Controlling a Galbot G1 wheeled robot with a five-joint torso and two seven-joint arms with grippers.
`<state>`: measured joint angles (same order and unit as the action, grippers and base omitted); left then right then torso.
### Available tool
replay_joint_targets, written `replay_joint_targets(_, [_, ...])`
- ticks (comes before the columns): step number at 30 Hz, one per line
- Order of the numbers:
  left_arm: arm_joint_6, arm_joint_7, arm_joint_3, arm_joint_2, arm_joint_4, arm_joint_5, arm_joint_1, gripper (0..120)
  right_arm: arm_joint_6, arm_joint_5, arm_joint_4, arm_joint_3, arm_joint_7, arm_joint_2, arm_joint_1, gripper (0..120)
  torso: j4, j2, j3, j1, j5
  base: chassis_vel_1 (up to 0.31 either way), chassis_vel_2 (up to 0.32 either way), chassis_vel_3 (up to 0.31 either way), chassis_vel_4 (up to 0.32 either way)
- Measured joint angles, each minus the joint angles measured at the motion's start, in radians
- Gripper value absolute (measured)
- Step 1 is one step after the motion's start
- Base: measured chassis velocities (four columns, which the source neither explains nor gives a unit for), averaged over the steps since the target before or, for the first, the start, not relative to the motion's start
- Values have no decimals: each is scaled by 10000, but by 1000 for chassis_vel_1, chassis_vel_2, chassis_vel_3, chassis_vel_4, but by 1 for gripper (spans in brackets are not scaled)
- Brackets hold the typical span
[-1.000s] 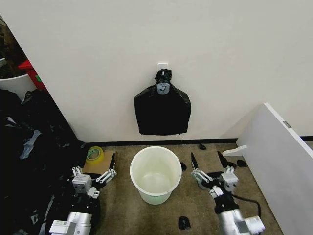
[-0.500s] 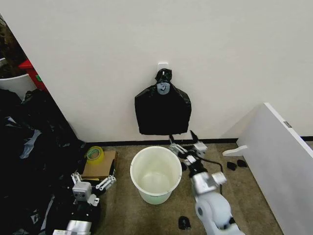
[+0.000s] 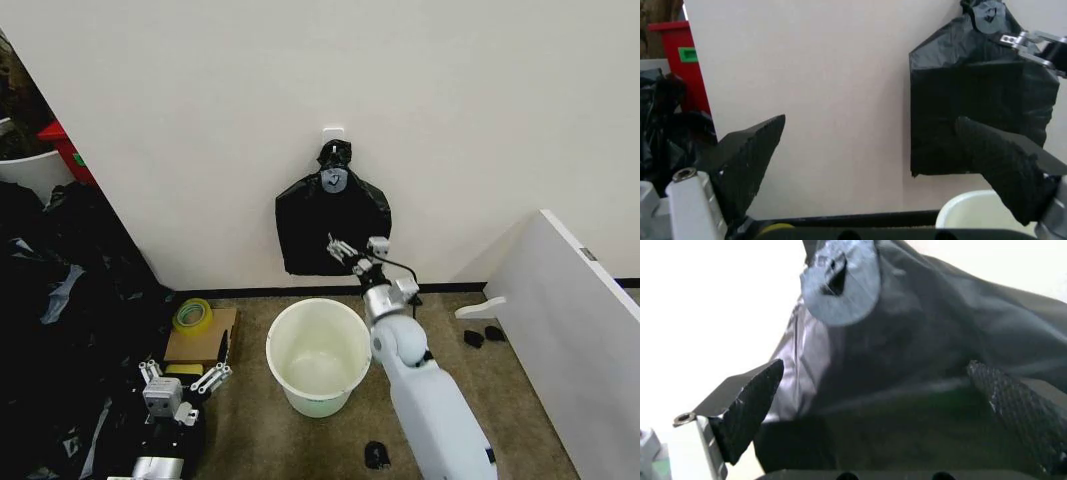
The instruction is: Place the garbage bag over the trash bin.
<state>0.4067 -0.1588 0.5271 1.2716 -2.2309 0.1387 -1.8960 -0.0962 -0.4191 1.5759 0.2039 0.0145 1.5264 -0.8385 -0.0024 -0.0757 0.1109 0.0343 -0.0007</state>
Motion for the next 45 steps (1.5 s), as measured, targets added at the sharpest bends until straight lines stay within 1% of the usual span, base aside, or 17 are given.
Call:
replay_joint_targets(8, [-7,-47,18,-21,-226,96,72,100,58,-266,-384,-129,-200,178,776,100,-1,0,0,0,1,0,0,0,0])
replay_joint_targets(10, [-7,-60,22,-35,-208,129,105,100,65,-290,-448,-183,-216,251,945,93,-2,0,-1,-1,0,0,0,0,0])
replay_joint_targets(11, [-7,-60,22,-35,-208,129,105,100,65,-290,-448,-183,-216,251,945,93,-2,0,-1,-1,0,0,0,0,0])
replay_joint_targets(13, [-8,-66,29,-60,-207,176,135,100,70,-289,-513,-218,-250,345,1086,85,-1,0,-1,-1,1,0,0,0,0])
replay_joint_targets(14, [-8,-66,29,-60,-207,176,135,100,70,-289,-513,-218,-250,345,1086,85,-1,0,-1,-1,1,0,0,0,0])
replay_joint_targets(18, [-41,-81,30,-86,-209,222,236,100,77,-282,-557,-294,-327,452,1249,65,-1,0,-1,-1,0,0,0,0,0])
replay_joint_targets(19, [-41,-81,30,-86,-209,222,236,100,77,-282,-557,-294,-327,452,1249,65,-1,0,-1,-1,0,0,0,0,0])
replay_joint_targets(20, [-46,-82,30,-84,-211,226,243,100,77,-278,-558,-304,-331,457,1257,62,-1,0,-1,-1,0,0,0,0,0])
replay_joint_targets(22, [-52,-85,30,-76,-223,230,246,100,77,-274,-561,-310,-354,471,1266,52,-1,0,-1,-1,1,0,0,0,0])
replay_joint_targets(23, [-52,-85,30,-76,-223,230,246,100,77,-274,-561,-310,-354,471,1266,52,-1,0,-1,-1,1,0,0,0,0])
replay_joint_targets(24, [-52,-87,30,-67,-223,231,243,100,77,-273,-561,-310,-371,475,1274,45,-1,0,-2,-1,1,0,0,0,0])
replay_joint_targets(26, [-52,-88,23,-53,-224,231,238,100,77,-280,-546,-319,-394,470,1274,36,-1,0,-1,-1,1,0,0,0,0])
replay_joint_targets(27, [-52,-88,23,-53,-224,231,238,100,77,-280,-546,-319,-394,470,1274,36,-1,0,-1,-1,1,0,0,0,0])
replay_joint_targets(31, [-53,-91,10,-41,-231,229,238,100,77,-292,-495,-344,-437,435,1278,18,-1,0,-1,-1,1,0,0,0,0])
replay_joint_targets(32, [-53,-91,10,-41,-231,229,238,100,77,-292,-495,-344,-437,435,1278,18,-1,0,-1,-1,1,0,0,0,0])
replay_joint_targets(36, [-54,-100,-7,-14,-240,212,237,100,77,-293,-436,-383,-475,393,1241,0,-1,0,-2,-1,1,0,0,0,0])
replay_joint_targets(45, [-54,-145,-46,26,-243,188,248,100,113,-247,-22,-569,-538,267,957,0,0,-1,-2,-1,1,0,0,0,0])
